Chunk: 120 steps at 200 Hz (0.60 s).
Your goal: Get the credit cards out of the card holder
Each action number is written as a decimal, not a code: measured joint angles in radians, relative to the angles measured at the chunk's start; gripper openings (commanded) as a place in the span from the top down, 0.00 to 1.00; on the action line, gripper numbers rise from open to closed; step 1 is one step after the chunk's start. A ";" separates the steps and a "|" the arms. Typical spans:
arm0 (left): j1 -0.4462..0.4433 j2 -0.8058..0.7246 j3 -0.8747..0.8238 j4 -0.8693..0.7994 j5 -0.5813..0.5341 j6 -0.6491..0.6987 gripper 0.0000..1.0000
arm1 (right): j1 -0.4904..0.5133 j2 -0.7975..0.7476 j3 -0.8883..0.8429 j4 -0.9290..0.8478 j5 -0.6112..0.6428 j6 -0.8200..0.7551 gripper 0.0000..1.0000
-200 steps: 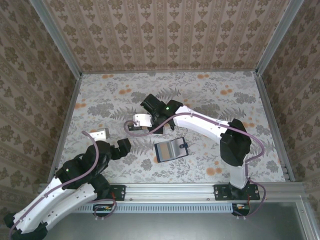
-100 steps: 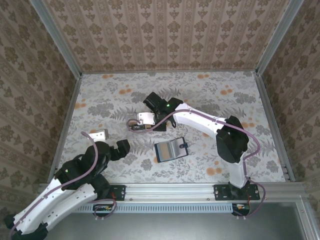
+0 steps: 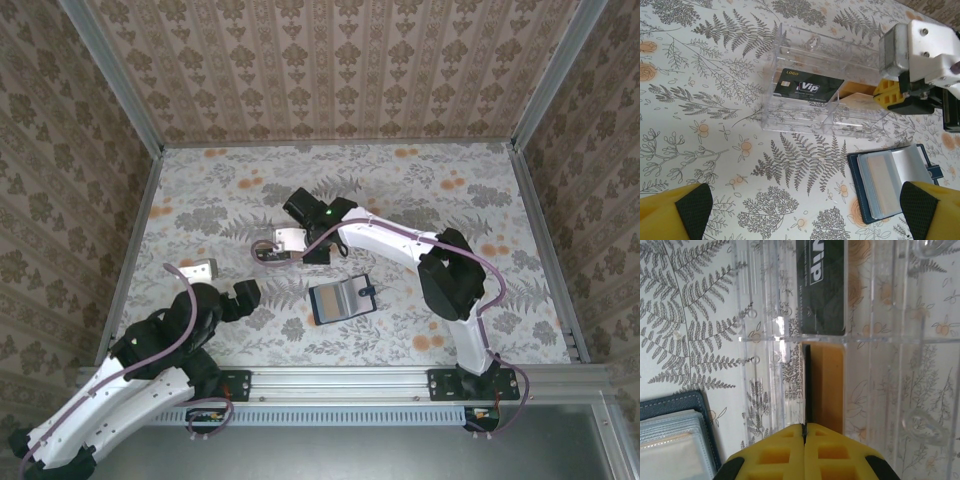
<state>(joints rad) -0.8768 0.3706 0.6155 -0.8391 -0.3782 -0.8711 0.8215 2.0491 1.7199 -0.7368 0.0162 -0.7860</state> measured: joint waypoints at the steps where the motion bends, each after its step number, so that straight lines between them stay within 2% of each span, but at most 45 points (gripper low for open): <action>1: 0.000 0.000 -0.001 0.000 0.000 0.000 0.00 | 0.000 0.000 0.001 0.000 0.000 0.000 0.97; 74: 0.002 -0.006 -0.010 0.000 0.007 0.000 0.00 | 0.000 0.014 0.016 0.008 0.006 0.000 0.97; 102: 0.002 -0.006 -0.013 0.000 0.012 0.000 0.00 | 0.000 0.021 0.016 0.018 0.011 0.004 0.78; 120: 0.003 -0.006 -0.013 0.000 0.014 0.000 0.00 | 0.000 0.026 0.016 0.030 0.020 0.003 0.73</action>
<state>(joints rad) -0.8742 0.3641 0.6025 -0.8391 -0.3637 -0.8711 0.8211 2.0754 1.7355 -0.7071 0.0364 -0.7826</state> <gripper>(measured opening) 0.994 0.239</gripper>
